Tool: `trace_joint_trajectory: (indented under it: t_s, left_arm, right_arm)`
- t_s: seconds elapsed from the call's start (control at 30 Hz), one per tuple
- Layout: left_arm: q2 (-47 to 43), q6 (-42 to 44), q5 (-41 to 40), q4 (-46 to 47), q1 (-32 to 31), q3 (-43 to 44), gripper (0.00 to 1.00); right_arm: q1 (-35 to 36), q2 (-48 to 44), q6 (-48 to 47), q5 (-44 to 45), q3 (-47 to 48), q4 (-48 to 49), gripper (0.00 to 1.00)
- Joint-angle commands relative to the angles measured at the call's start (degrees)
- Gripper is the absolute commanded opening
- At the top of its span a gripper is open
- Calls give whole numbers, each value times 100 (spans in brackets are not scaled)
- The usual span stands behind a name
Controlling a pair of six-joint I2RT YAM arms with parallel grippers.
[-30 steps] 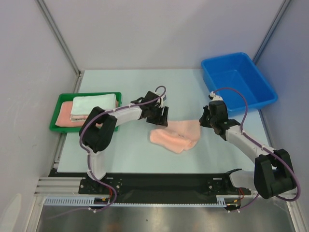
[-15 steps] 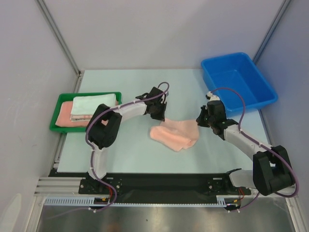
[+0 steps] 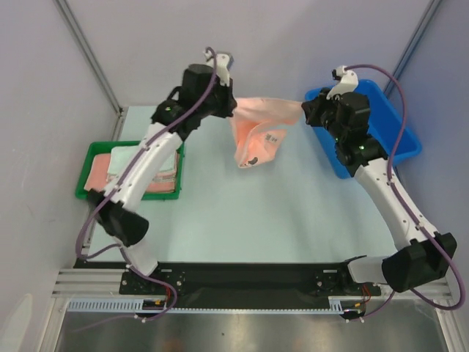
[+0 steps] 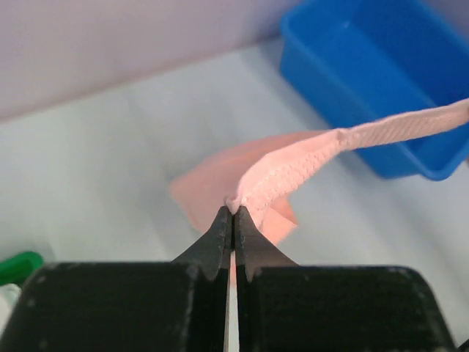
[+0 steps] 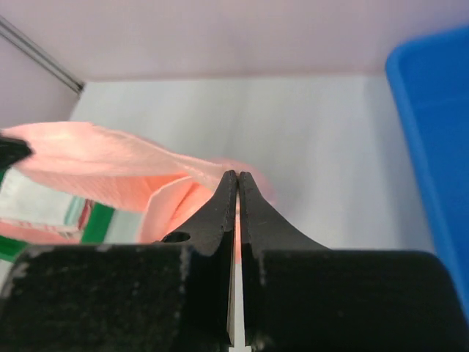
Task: Fold and stack the towels
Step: Flatten out the crumpled towel
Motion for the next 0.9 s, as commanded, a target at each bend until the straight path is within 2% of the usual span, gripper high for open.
trace_joint_trajectory:
  t_s: [0.0,0.1,0.27,0.4,0.47,0.6,0.7,0.87]
  left_arm:
    - [-805,316,-84,-459,6,454,0]
    - [-1578,185,364,-302,-3,139,0]
    - [-2869,17,1165,286,-257,-1083,0]
    - [-3836,-246,1735,647,-635,-1882,0]
    - [-4031,-474,1798,779,-872,-1998,0]
    - [-4208,-659,1711,788,-1197,-1903,0]
    - [-4085,-677,1553,508,-1251,-1570,0]
    - [-3410,-379,80,-327,-1233,-1129,0]
  right_arm:
    - [163,-497,-379,208,626,-266,0]
    - [357,-1128,-397,280,698,-574,0]
    - [656,-2457,-388,105,110,-671,0]
    - [797,-3512,-318,-440,-522,-584,0]
    - [797,-3926,-152,-720,-603,-574,0]
    - [797,-4225,77,-845,-533,-531,0]
    - [797,-4164,-27,-530,-313,-688,0]
    - [797,-3585,-467,243,-409,-724,0]
